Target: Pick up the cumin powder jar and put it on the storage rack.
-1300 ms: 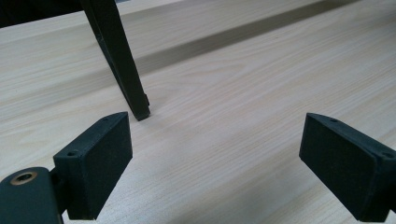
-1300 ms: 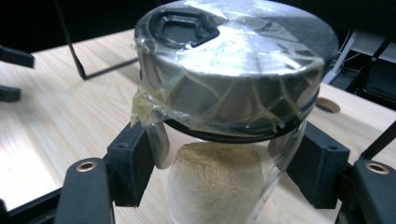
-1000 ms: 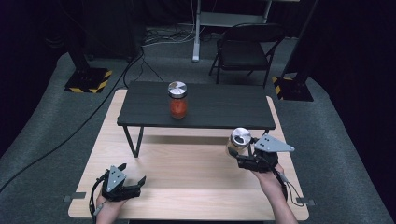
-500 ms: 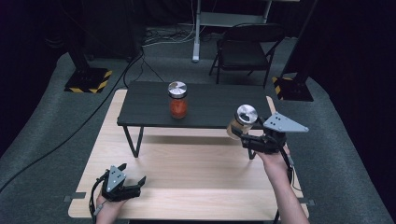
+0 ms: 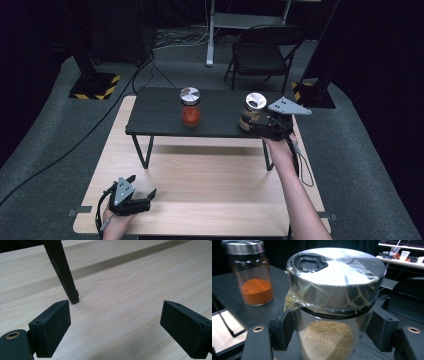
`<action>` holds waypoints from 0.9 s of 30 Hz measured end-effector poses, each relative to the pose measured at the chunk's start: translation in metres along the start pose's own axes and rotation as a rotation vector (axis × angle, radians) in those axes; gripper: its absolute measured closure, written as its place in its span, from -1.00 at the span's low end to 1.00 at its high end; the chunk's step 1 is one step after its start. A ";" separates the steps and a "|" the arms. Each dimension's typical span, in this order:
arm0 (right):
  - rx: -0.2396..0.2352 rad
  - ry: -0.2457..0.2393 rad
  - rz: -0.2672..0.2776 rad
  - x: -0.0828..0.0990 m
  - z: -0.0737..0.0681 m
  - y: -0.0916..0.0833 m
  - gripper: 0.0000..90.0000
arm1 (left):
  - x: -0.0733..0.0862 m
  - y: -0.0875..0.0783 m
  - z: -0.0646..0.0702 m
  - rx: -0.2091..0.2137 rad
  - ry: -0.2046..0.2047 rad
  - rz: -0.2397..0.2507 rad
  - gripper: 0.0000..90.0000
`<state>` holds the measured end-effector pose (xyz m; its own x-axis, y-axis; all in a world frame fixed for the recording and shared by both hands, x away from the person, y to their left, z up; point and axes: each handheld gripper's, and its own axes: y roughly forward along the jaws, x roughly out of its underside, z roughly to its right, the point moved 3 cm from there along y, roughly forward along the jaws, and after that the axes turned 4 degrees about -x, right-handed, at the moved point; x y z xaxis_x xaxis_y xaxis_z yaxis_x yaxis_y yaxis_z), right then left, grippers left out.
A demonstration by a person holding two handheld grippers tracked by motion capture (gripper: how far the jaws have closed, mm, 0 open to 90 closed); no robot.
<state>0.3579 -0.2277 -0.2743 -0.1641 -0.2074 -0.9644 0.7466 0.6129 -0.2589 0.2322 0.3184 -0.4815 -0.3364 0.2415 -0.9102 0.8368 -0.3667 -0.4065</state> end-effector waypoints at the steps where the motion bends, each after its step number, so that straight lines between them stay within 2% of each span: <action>1: 0.005 0.003 -0.004 -0.002 0.001 0.003 -0.33 | 0.000 0.000 0.000 0.000 0.000 0.000 -0.79; 11: 0.032 0.050 -0.047 -0.011 0.008 0.025 -0.34 | 0.000 0.000 0.000 0.001 -0.001 0.003 -0.79; 15: 0.031 0.050 -0.032 -0.007 0.008 0.026 -0.36 | 0.000 0.000 0.000 -0.001 -0.001 0.002 -0.79; 17: 0.023 0.049 -0.014 -0.003 0.009 0.025 -0.49 | 0.000 0.000 0.000 -0.001 0.001 0.003 -0.79; 20: 0.019 0.044 -0.024 -0.001 0.010 0.022 -0.58 | 0.001 -0.001 0.000 -0.003 0.000 0.004 -0.79; 27: 0.002 0.037 0.035 0.021 0.012 -0.005 -0.79 | 0.001 -0.001 0.001 -0.008 0.000 0.006 -0.79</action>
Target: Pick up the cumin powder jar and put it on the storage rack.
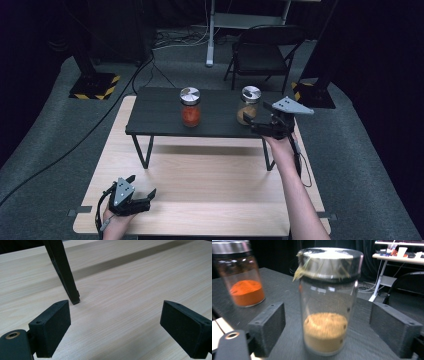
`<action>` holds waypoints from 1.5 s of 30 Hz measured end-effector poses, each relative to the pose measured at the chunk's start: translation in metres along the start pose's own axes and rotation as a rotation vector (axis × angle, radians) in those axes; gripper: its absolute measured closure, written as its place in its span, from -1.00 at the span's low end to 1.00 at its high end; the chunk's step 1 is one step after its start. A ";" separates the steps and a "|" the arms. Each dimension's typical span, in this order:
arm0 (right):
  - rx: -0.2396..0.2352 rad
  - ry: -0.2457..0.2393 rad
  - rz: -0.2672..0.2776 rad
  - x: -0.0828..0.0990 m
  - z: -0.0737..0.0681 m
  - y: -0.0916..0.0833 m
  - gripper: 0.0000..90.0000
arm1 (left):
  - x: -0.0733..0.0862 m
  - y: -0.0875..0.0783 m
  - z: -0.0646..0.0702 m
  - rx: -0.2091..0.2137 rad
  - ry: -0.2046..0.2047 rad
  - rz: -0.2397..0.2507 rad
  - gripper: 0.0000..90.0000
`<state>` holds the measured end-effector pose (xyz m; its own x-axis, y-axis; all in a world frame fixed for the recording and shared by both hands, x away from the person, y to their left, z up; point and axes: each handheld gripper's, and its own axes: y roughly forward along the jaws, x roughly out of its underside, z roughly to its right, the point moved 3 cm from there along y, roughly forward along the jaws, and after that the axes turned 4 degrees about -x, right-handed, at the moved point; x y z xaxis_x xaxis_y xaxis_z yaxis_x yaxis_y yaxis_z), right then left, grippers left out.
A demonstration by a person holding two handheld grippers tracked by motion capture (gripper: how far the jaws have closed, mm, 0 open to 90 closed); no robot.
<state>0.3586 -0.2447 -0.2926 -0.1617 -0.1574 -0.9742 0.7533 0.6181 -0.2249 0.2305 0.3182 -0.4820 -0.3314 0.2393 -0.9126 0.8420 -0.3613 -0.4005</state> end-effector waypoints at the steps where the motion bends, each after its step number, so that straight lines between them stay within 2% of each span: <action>1: 0.003 -0.009 -0.001 0.003 -0.002 -0.005 -0.83 | 0.000 0.000 0.000 -0.002 -0.004 0.002 -0.79; 4: 0.004 -0.054 0.010 0.018 -0.007 -0.021 -0.86 | 0.001 0.000 0.000 -0.005 -0.009 0.003 -0.79; 12: -0.029 -0.097 0.010 0.061 -0.008 -0.056 -0.95 | 0.000 0.000 0.001 -0.003 -0.003 -0.002 -0.79; 15: -0.025 -0.099 0.003 0.079 -0.009 -0.065 -0.97 | 0.000 0.000 0.001 -0.004 -0.003 -0.003 -0.79; 19: -0.010 -0.082 -0.007 0.106 -0.012 -0.069 -0.98 | 0.000 0.000 0.000 -0.002 -0.003 -0.003 -0.79; 22: 0.033 -0.078 -0.007 0.128 -0.017 -0.070 -0.99 | -0.001 0.000 0.000 0.001 -0.009 -0.006 -0.80; 27: 0.059 0.000 -0.006 0.162 -0.015 -0.072 -0.99 | 0.000 0.000 0.000 0.001 -0.005 -0.004 -0.80; 31: 0.072 0.033 -0.019 0.182 -0.012 -0.075 -0.99 | -0.001 0.000 0.000 0.001 -0.007 -0.006 -0.80; 37: 0.097 0.039 -0.064 0.202 -0.010 -0.079 -0.98 | -0.001 0.000 0.000 -0.001 -0.008 -0.007 -0.80; 45: 0.101 0.038 -0.074 0.211 -0.013 -0.087 -0.96 | -0.001 0.000 0.000 0.000 -0.007 -0.008 -0.80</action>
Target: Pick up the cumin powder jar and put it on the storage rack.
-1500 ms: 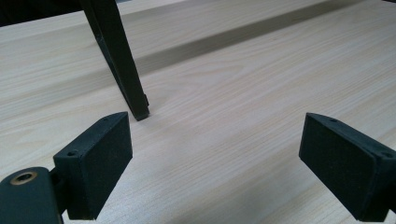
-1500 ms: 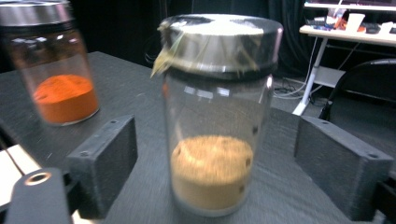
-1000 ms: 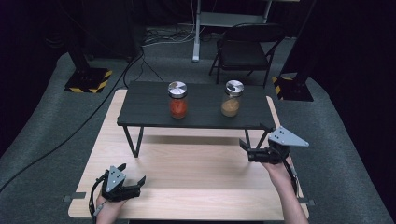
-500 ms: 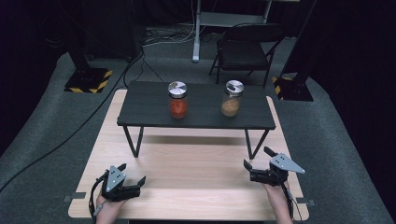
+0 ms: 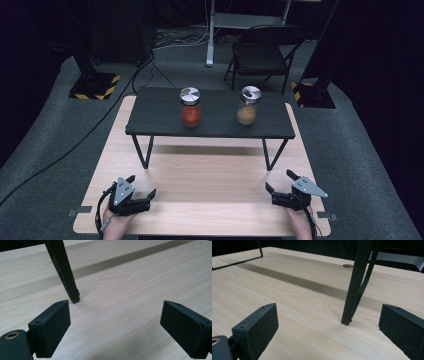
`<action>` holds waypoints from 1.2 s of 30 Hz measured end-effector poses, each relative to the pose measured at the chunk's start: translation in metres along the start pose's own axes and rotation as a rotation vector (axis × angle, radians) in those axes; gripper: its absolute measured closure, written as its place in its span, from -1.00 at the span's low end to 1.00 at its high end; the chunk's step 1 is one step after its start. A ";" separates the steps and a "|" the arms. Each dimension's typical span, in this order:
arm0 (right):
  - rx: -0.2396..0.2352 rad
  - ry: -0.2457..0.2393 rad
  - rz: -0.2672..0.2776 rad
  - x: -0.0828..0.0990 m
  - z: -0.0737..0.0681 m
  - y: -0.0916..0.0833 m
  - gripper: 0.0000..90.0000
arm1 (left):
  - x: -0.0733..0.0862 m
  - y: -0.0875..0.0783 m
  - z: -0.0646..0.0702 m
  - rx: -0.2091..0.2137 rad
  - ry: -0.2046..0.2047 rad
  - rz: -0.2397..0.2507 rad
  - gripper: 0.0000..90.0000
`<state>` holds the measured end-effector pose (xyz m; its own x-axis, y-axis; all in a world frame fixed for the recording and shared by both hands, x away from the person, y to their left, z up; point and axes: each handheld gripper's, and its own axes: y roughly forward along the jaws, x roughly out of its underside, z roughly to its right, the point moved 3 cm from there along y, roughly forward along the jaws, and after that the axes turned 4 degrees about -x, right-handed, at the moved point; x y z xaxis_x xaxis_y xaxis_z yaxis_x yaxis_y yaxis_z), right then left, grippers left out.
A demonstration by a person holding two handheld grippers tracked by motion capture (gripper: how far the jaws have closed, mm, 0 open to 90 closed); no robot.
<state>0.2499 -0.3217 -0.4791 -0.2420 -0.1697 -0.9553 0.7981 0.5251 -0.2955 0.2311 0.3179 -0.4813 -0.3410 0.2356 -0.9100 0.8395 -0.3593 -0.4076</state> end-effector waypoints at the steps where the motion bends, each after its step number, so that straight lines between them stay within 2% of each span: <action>1: -0.001 0.002 0.001 0.001 0.000 -0.001 -0.96 | 0.000 0.000 0.000 0.000 0.000 0.000 -0.80; 12: 0.010 0.003 -0.035 0.005 0.000 0.003 -0.93 | 0.000 0.000 0.000 0.001 -0.003 -0.002 -0.80; 15: 0.005 0.016 -0.027 0.006 0.002 0.003 -0.93 | -0.001 0.001 0.000 0.002 0.002 -0.005 -0.80; 36: 0.017 0.023 -0.036 0.005 0.003 0.003 -0.91 | -0.001 0.001 0.001 0.001 0.007 -0.007 -0.80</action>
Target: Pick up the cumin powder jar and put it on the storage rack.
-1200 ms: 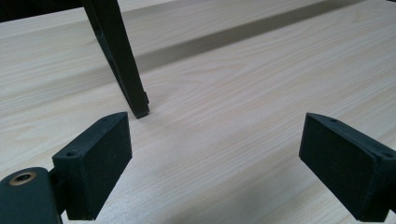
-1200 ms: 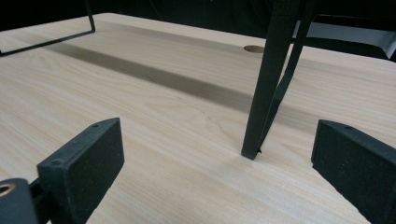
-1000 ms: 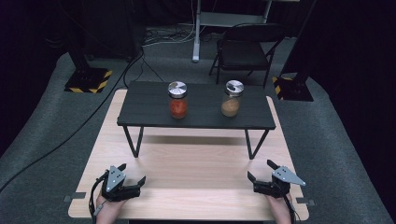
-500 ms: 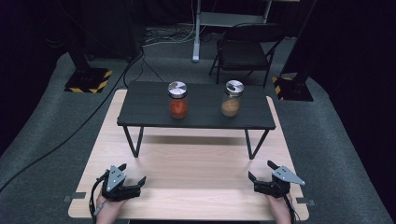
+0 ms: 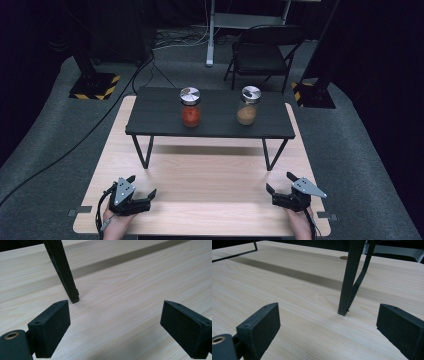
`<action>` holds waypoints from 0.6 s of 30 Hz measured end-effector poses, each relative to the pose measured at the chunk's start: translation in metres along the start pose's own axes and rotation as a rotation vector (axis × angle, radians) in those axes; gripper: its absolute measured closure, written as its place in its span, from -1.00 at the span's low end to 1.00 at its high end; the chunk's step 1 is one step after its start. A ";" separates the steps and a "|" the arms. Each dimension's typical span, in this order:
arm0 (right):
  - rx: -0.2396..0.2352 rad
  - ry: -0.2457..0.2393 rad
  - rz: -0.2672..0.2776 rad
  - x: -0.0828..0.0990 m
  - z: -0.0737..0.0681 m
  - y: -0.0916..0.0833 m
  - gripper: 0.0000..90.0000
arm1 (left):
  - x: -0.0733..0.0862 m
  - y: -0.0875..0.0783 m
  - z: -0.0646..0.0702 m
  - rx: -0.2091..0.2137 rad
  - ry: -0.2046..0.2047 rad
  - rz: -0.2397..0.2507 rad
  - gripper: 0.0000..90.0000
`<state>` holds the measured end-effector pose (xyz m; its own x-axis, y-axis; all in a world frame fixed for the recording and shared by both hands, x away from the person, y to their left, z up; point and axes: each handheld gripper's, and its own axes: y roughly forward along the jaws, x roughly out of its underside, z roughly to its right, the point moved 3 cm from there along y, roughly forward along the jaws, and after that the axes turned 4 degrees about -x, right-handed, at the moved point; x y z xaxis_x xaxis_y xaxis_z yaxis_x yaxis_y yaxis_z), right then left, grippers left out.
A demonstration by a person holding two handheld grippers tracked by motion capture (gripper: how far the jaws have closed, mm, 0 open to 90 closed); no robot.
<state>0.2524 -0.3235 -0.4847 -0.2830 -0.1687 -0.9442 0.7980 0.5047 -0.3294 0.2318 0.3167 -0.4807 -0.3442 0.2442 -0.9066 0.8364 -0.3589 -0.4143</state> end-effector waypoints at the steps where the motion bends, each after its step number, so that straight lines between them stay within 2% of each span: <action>1: 0.001 -0.003 0.001 0.000 0.000 0.000 -0.91 | 0.000 0.000 0.000 0.000 0.001 -0.002 -0.80; 18: 0.000 -0.004 -0.002 0.000 -0.001 0.000 -0.91 | -0.001 0.001 0.000 0.003 0.001 -0.006 -0.80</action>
<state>0.2520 -0.3227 -0.4846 -0.2823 -0.1730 -0.9436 0.7975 0.5043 -0.3311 0.2332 0.3163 -0.4801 -0.3487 0.2474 -0.9040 0.8330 -0.3603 -0.4199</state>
